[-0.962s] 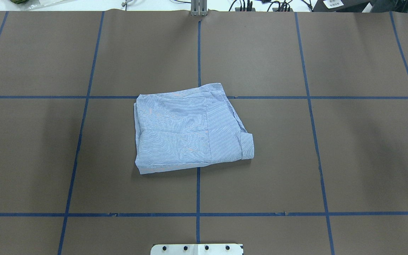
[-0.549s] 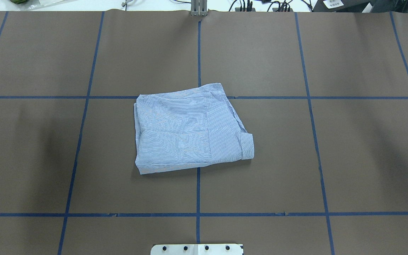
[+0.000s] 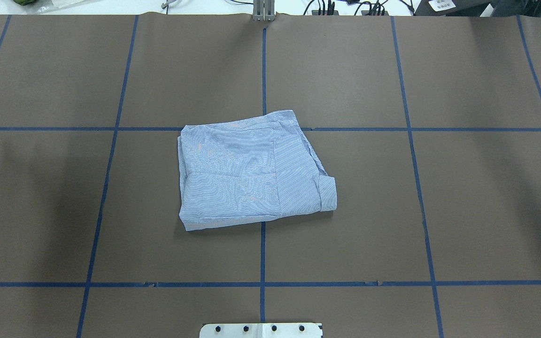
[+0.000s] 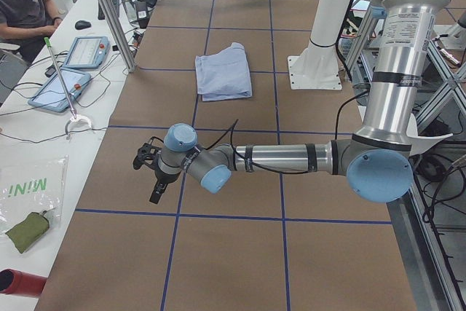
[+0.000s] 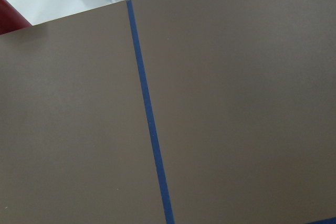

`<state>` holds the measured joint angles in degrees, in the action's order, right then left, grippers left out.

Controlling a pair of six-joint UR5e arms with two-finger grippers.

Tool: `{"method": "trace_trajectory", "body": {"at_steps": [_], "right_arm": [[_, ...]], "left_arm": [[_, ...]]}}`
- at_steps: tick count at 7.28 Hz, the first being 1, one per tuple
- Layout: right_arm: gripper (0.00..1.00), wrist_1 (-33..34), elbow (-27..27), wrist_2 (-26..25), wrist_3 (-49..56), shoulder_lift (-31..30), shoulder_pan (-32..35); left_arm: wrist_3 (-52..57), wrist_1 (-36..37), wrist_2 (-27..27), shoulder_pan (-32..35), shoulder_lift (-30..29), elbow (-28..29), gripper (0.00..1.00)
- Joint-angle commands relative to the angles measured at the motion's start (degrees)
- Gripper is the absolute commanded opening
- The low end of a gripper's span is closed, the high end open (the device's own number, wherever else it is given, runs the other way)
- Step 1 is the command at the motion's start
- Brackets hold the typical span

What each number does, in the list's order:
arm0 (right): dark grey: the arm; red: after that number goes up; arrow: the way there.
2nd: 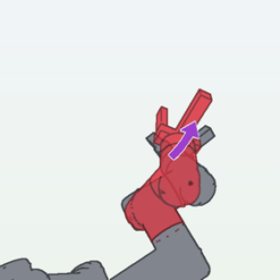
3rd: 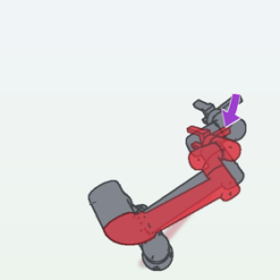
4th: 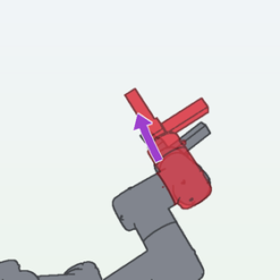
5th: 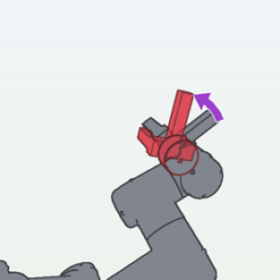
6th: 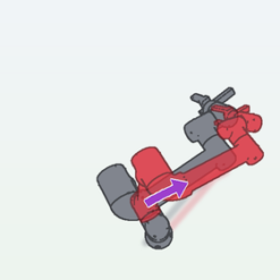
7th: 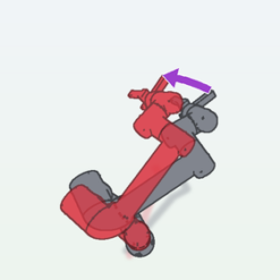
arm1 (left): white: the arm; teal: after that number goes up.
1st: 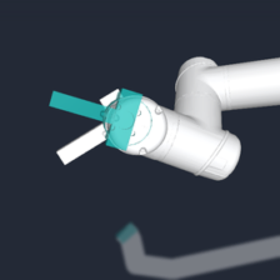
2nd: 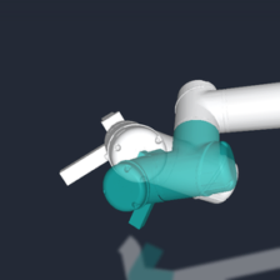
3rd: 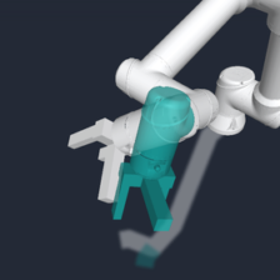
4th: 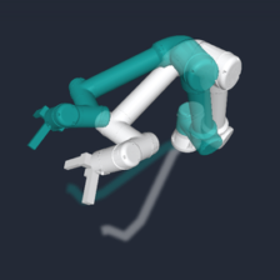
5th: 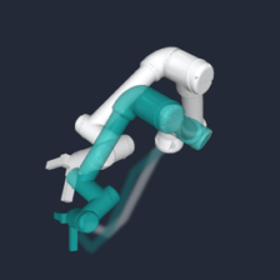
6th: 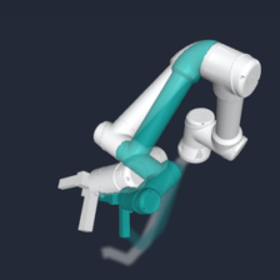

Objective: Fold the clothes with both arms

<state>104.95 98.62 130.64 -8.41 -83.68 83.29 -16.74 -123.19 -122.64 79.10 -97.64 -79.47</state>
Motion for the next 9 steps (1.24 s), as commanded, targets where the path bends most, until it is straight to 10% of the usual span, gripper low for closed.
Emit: {"method": "trace_trajectory", "body": {"at_steps": [1,9], "right_arm": [[1.00,0.0,0.0,0.8,0.0,-0.6,0.2],[1.00,-3.8,0.4,0.8,0.5,-6.1,3.5]], "left_arm": [[6.3,14.0,-6.0,4.1,-0.3,-3.6,1.00],[28.1,31.0,-8.0,9.2,0.5,-4.6,1.00]]}}
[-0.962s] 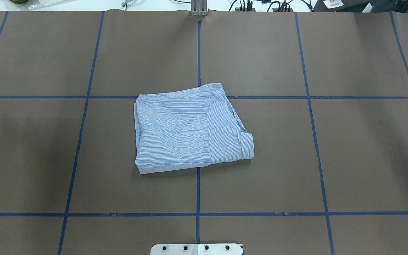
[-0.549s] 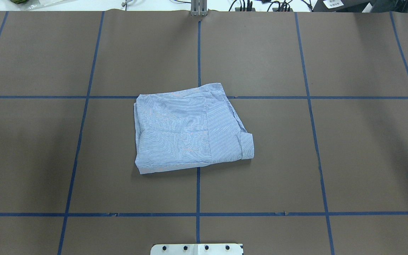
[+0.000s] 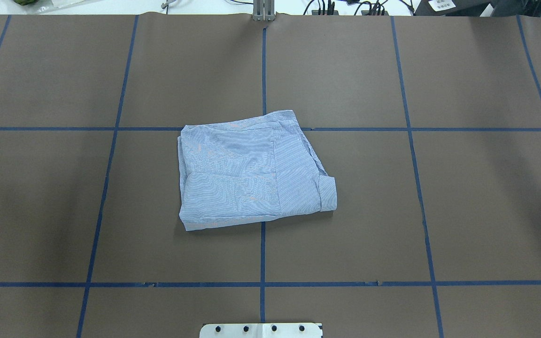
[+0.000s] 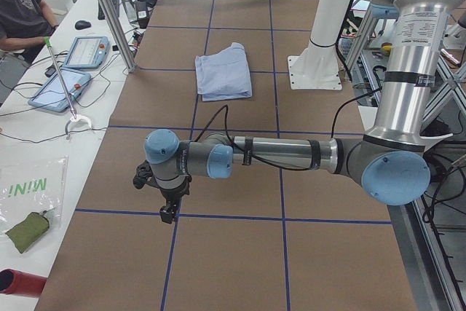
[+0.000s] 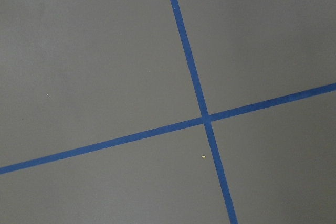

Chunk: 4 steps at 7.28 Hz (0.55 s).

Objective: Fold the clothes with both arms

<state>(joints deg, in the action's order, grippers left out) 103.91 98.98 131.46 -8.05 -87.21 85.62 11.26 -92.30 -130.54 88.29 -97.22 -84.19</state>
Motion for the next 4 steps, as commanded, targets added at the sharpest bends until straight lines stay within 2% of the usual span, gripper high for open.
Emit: {"method": "trace_trajectory", "body": {"at_steps": [1,4], "right_arm": [[1.00,-5.4,-0.3,-0.2,0.1,-4.9,1.5],[1.00,-13.4,-4.6,-0.1,0.0,-8.9,3.1]], "left_arm": [[0.0,0.1,0.0,0.0,0.1,0.0,1.00],[0.0,0.0,0.0,-0.1,-0.4,0.0,1.00]]}}
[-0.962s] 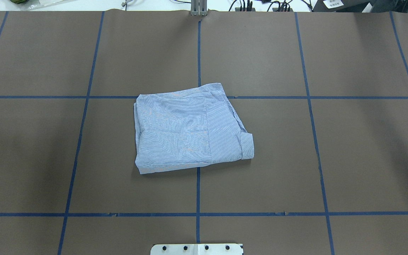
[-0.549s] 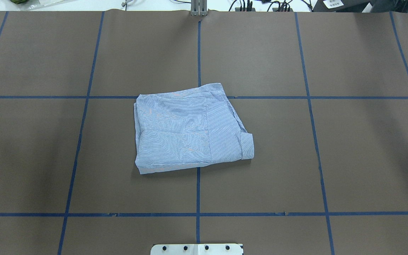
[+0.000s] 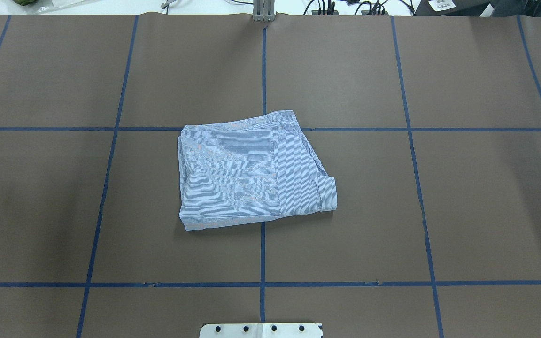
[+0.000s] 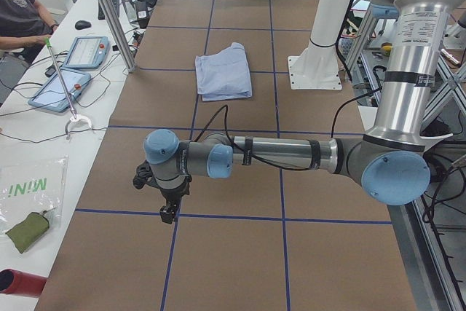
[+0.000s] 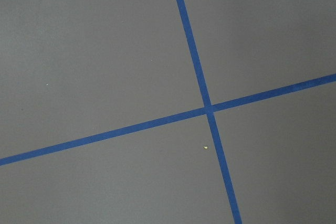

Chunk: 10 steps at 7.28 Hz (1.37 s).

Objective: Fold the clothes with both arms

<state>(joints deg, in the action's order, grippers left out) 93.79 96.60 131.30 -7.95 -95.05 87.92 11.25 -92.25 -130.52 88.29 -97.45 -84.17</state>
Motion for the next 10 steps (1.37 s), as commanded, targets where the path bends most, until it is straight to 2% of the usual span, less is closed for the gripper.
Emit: {"method": "trace_trajectory", "body": {"at_steps": [1,3,7,10], "right_arm": [[1.00,-4.0,-2.3,0.4,-0.1,-0.9,1.5],[1.00,-3.7,-1.9,5.4,-0.2,-0.2,4.1],[1.00,-4.1,-1.9,5.5,-0.3,0.0,4.5],[1.00,-4.1,-1.9,5.5,-0.3,0.0,4.5]], "left_arm": [[-0.1,0.0,0.0,0.0,-0.4,0.1,1.00],[-0.1,0.0,0.1,-0.1,-0.6,0.1,1.00],[-1.1,-0.1,0.0,-0.2,-1.3,0.1,1.00],[-7.4,-0.4,-0.2,-0.2,-1.3,-0.5,1.00]]}}
